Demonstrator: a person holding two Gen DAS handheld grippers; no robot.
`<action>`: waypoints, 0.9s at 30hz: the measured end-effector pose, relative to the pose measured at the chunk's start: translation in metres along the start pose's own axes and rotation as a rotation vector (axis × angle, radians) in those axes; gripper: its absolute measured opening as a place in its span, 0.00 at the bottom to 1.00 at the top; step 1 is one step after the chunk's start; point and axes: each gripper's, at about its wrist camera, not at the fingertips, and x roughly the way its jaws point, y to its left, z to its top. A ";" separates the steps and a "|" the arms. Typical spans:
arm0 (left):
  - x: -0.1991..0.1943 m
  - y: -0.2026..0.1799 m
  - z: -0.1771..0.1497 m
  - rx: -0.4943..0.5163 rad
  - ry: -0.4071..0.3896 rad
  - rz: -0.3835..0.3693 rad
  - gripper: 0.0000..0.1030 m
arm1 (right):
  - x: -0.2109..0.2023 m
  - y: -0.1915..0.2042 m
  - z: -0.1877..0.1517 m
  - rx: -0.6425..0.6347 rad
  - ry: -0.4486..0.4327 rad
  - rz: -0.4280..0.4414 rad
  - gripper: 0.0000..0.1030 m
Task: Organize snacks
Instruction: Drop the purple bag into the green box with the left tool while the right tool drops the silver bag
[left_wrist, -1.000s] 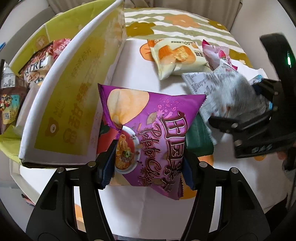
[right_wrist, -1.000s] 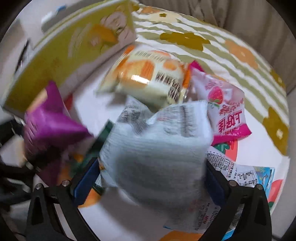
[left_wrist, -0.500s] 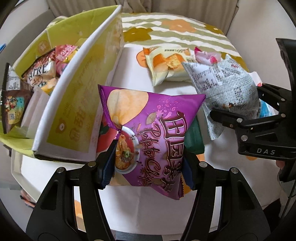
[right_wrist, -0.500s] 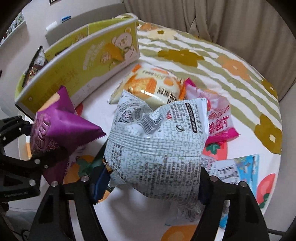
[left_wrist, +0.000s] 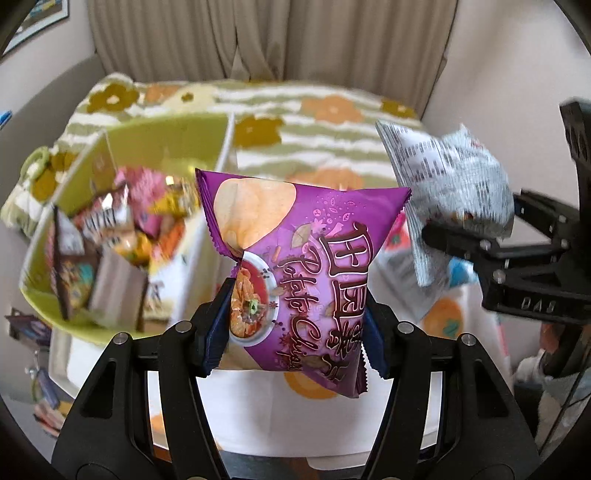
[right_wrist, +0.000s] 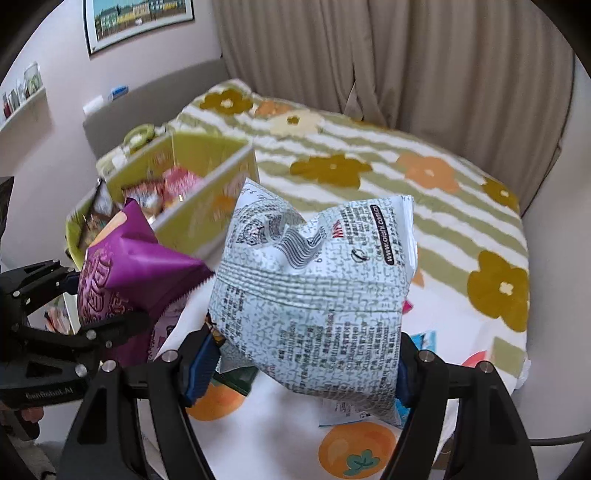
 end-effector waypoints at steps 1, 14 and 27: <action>-0.006 0.003 0.006 0.003 -0.015 0.001 0.56 | -0.007 0.003 0.005 0.004 -0.012 0.000 0.69; -0.019 0.134 0.102 0.039 -0.069 -0.009 0.56 | 0.002 0.087 0.097 0.073 -0.086 -0.013 0.69; 0.082 0.254 0.168 0.054 0.068 -0.063 0.63 | 0.096 0.146 0.171 0.211 -0.028 -0.040 0.69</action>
